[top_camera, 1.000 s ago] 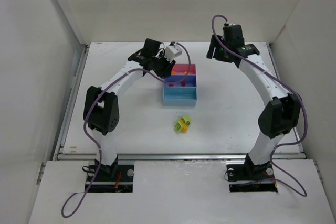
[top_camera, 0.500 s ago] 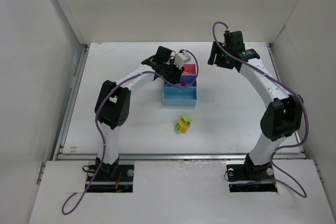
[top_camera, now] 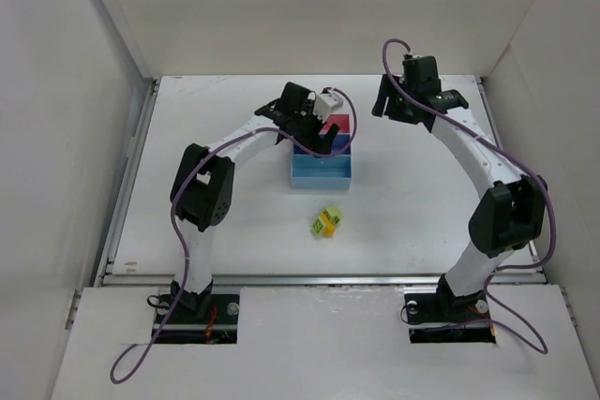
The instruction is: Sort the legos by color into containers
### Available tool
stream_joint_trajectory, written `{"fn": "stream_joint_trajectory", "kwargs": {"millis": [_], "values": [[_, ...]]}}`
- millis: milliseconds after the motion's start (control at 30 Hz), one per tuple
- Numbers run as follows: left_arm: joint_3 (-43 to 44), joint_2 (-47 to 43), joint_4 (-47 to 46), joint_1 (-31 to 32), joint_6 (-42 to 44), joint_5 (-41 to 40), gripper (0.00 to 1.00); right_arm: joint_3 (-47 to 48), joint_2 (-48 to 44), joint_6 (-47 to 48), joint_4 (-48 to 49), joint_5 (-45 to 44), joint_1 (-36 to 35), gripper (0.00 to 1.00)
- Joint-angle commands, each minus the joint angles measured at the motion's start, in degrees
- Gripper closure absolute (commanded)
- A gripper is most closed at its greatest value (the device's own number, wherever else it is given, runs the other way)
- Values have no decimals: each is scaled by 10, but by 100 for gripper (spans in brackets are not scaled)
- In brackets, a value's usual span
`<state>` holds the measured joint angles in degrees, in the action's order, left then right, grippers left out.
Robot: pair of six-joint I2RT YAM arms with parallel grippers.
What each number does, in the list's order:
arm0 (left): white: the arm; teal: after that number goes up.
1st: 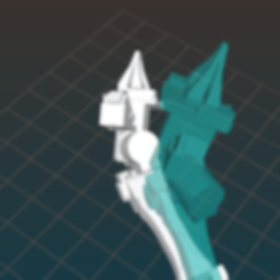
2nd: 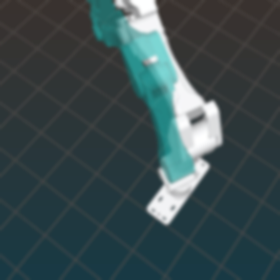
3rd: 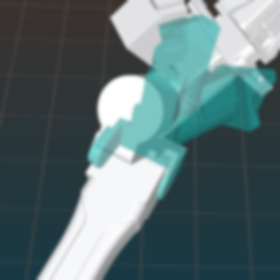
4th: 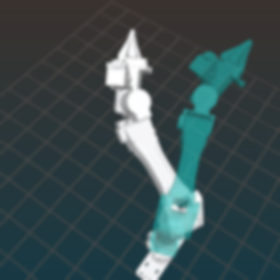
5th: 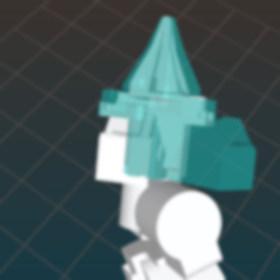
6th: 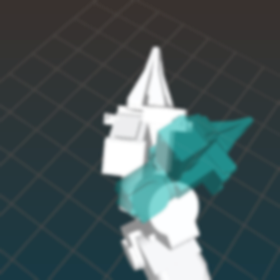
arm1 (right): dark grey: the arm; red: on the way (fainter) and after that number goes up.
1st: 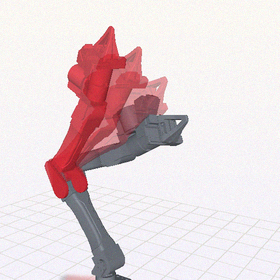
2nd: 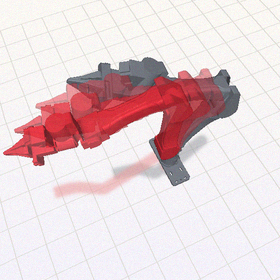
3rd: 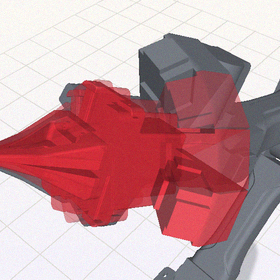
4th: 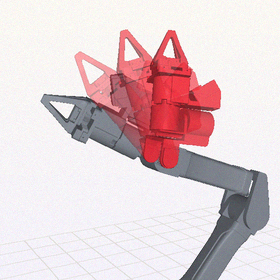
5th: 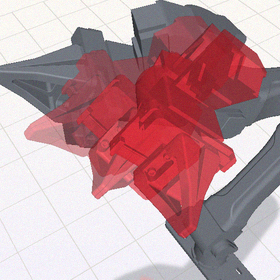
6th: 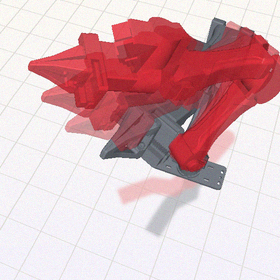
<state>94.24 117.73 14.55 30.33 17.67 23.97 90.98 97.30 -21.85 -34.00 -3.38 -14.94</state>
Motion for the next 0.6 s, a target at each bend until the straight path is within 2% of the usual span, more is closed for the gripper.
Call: {"fn": "stream_joint_trajectory", "kwargs": {"millis": [0, 167, 333, 433, 467, 533, 567], "values": [[3, -34, 1, 2, -7, 14, 17, 1, -25, 0, 26, 3, 4, 29], [23, -44, 14, 2, -13, 21, 17, -5, -30, 7, 31, 10, 4, 29], [63, -72, 57, 2, -19, 27, 17, -10, -41, 65, 14, 50, 4, 29], [68, -130, 106, 2, 28, 27, 17, -30, -47, 109, -8, 143, 4, 29], [63, -145, 123, 7, 76, 27, 14, -40, -54, 109, -13, 167, 4, 27], [33, -186, 193, 30, 136, 27, 0, -82, -75, 109, -19, 167, 4, 27], [19, -196, 220, 42, 165, 20, 0, -98, -83, 109, -19, 167, 4, 26]]}}
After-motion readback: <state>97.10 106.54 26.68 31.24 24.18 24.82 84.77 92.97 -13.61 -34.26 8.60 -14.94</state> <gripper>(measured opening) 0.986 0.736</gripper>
